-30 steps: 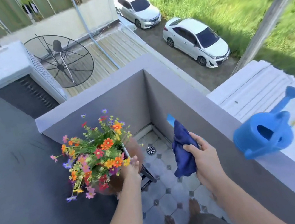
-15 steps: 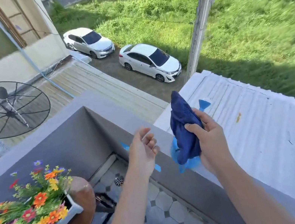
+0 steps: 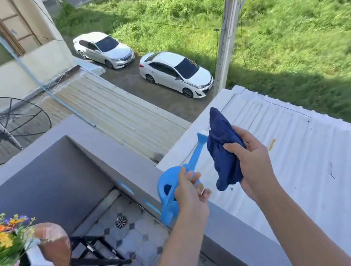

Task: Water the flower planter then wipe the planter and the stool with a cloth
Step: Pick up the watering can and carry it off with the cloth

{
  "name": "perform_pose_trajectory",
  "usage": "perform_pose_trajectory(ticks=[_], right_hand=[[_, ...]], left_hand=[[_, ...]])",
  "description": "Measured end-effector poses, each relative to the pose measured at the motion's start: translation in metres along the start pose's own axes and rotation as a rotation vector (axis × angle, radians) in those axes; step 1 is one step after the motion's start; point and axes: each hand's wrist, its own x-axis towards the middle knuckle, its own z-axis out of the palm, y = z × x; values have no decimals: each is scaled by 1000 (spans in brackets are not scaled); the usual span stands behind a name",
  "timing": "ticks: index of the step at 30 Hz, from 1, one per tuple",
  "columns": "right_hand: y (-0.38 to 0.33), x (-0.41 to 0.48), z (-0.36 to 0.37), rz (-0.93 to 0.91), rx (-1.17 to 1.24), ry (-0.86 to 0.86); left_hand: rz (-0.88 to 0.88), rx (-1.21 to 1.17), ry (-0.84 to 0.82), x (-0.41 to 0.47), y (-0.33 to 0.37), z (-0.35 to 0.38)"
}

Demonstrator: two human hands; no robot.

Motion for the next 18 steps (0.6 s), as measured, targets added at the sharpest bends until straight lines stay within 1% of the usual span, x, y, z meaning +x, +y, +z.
perform_pose_trajectory(ticks=[3, 5, 7, 10, 13, 18], right_hand=[[1, 10, -8, 10, 9, -11], [2, 14, -10, 15, 15, -29], [3, 16, -9, 27, 9, -51], [3, 18, -6, 44, 5, -86], [0, 21, -3, 45, -10, -123], [2, 22, 14, 70, -27, -199]], left_hand=[[-13, -127, 9, 2, -7, 15], [14, -219, 20, 7, -9, 19], [38, -251, 15, 11, -8, 18], [78, -225, 18, 14, 1, 14], [169, -137, 54, 8, 20, 5], [349, -22, 179, -11, 58, -30]])
